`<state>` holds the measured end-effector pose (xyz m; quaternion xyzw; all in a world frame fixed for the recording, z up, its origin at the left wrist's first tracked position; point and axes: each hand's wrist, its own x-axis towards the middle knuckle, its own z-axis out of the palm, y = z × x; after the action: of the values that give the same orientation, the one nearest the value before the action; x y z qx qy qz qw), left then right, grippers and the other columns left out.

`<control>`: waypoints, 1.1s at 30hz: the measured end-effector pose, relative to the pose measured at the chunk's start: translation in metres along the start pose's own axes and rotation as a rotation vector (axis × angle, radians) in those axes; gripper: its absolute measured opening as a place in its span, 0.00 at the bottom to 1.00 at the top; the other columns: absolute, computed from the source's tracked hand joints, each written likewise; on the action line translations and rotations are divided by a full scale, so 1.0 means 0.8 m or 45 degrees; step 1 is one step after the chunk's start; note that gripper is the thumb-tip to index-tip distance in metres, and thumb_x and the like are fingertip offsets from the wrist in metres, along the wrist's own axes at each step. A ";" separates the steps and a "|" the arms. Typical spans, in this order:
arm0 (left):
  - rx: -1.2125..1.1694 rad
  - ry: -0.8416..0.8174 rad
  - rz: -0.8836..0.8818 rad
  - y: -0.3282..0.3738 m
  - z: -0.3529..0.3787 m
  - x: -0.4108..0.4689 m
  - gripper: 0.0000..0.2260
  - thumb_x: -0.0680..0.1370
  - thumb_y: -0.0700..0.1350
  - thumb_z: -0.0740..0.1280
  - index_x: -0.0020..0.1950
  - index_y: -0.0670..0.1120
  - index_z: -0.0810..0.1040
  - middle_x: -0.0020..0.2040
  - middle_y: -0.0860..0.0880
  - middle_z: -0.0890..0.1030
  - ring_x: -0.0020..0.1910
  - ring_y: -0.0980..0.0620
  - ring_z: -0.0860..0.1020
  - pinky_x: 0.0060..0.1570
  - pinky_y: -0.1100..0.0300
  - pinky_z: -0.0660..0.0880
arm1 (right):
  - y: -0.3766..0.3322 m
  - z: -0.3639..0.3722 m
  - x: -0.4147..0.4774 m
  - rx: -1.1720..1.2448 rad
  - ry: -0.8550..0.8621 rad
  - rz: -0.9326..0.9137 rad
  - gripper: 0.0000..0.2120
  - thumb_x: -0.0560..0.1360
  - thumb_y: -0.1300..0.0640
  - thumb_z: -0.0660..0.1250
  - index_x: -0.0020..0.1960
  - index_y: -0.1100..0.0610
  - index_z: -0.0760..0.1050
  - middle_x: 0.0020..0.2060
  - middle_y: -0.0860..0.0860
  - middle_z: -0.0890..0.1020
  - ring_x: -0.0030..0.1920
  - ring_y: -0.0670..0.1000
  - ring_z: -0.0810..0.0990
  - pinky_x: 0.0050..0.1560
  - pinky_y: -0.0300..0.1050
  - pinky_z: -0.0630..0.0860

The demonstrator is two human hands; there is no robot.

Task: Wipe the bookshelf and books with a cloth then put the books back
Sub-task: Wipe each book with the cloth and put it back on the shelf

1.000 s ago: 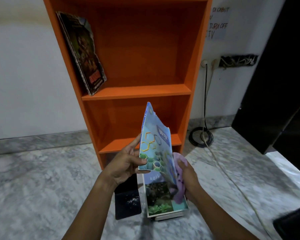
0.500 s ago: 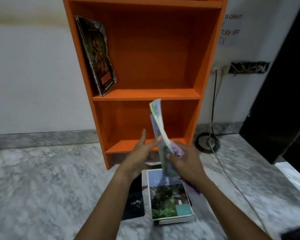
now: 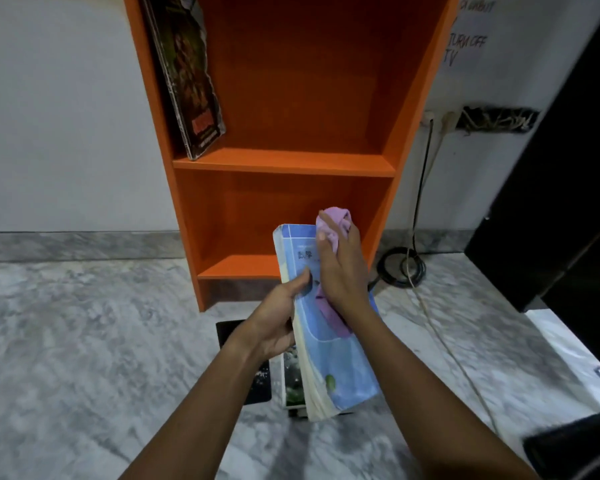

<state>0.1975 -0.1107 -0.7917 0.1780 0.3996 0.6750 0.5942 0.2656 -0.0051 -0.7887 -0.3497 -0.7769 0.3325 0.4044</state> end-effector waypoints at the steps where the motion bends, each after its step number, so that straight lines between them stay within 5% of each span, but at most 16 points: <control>1: -0.013 -0.005 0.012 -0.001 -0.001 -0.001 0.17 0.85 0.50 0.58 0.69 0.45 0.77 0.61 0.40 0.83 0.54 0.41 0.84 0.54 0.45 0.82 | 0.003 -0.005 0.012 0.011 0.006 0.033 0.20 0.83 0.42 0.55 0.73 0.40 0.71 0.77 0.47 0.65 0.76 0.48 0.63 0.70 0.47 0.64; 6: -0.069 -0.018 0.064 0.014 -0.004 -0.001 0.16 0.84 0.49 0.58 0.64 0.43 0.79 0.59 0.41 0.84 0.53 0.41 0.85 0.52 0.45 0.83 | 0.054 -0.018 0.025 0.345 -0.068 0.441 0.15 0.75 0.46 0.63 0.54 0.51 0.83 0.52 0.50 0.86 0.58 0.55 0.82 0.62 0.57 0.75; 11: -0.143 0.102 0.271 0.056 -0.048 0.004 0.19 0.84 0.50 0.59 0.71 0.44 0.75 0.65 0.41 0.81 0.62 0.37 0.81 0.59 0.36 0.77 | 0.089 -0.026 -0.024 1.075 -0.552 0.941 0.15 0.75 0.49 0.74 0.58 0.57 0.84 0.59 0.60 0.84 0.58 0.61 0.84 0.63 0.60 0.76; 14: 0.020 0.194 0.333 0.073 -0.066 0.007 0.14 0.84 0.48 0.60 0.67 0.47 0.78 0.61 0.44 0.84 0.57 0.40 0.84 0.55 0.39 0.80 | 0.094 -0.038 -0.024 1.128 -0.700 0.884 0.35 0.61 0.50 0.85 0.64 0.58 0.80 0.61 0.59 0.84 0.60 0.62 0.83 0.61 0.59 0.77; 17: 0.377 0.564 0.405 0.066 -0.076 0.024 0.12 0.82 0.48 0.67 0.65 0.48 0.80 0.62 0.45 0.84 0.58 0.42 0.83 0.54 0.47 0.81 | 0.077 -0.041 -0.007 0.998 -0.523 0.704 0.19 0.67 0.58 0.78 0.57 0.56 0.81 0.51 0.55 0.88 0.53 0.60 0.86 0.51 0.53 0.84; 20: 0.854 1.038 0.435 0.042 -0.050 0.030 0.32 0.77 0.55 0.72 0.77 0.48 0.67 0.74 0.46 0.73 0.70 0.43 0.73 0.66 0.48 0.72 | 0.044 -0.043 0.001 0.719 -0.213 0.357 0.09 0.75 0.66 0.73 0.52 0.55 0.83 0.47 0.55 0.88 0.49 0.60 0.86 0.52 0.57 0.84; 22: 0.813 0.820 0.424 0.027 -0.015 0.033 0.34 0.76 0.59 0.72 0.78 0.50 0.66 0.69 0.51 0.75 0.67 0.46 0.75 0.64 0.49 0.72 | 0.024 -0.034 -0.005 0.344 -0.107 0.051 0.08 0.76 0.61 0.71 0.50 0.48 0.82 0.42 0.50 0.87 0.45 0.55 0.85 0.46 0.52 0.81; 25: 0.259 0.387 0.357 0.018 0.010 0.048 0.27 0.74 0.56 0.75 0.70 0.50 0.75 0.59 0.45 0.84 0.57 0.42 0.83 0.58 0.42 0.80 | 0.016 -0.007 -0.031 -0.100 -0.083 -0.281 0.10 0.73 0.50 0.61 0.52 0.46 0.78 0.43 0.45 0.84 0.46 0.54 0.82 0.44 0.51 0.78; 30: 0.057 0.442 0.358 0.039 -0.022 0.038 0.15 0.85 0.46 0.61 0.64 0.37 0.78 0.53 0.40 0.85 0.50 0.40 0.83 0.46 0.49 0.80 | 0.023 0.018 -0.048 0.078 -0.278 -0.410 0.17 0.80 0.44 0.63 0.67 0.43 0.78 0.66 0.39 0.78 0.69 0.43 0.73 0.68 0.42 0.68; 33: 0.022 0.295 0.315 0.050 -0.031 0.028 0.15 0.85 0.47 0.59 0.62 0.40 0.79 0.54 0.42 0.86 0.51 0.42 0.85 0.49 0.48 0.80 | 0.023 0.022 -0.041 0.259 -0.241 -0.121 0.18 0.82 0.44 0.63 0.71 0.41 0.74 0.70 0.35 0.72 0.73 0.34 0.64 0.70 0.33 0.61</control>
<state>0.1479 -0.0970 -0.7820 0.1519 0.4461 0.7556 0.4550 0.2696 -0.0260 -0.8239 -0.2370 -0.7896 0.4213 0.3780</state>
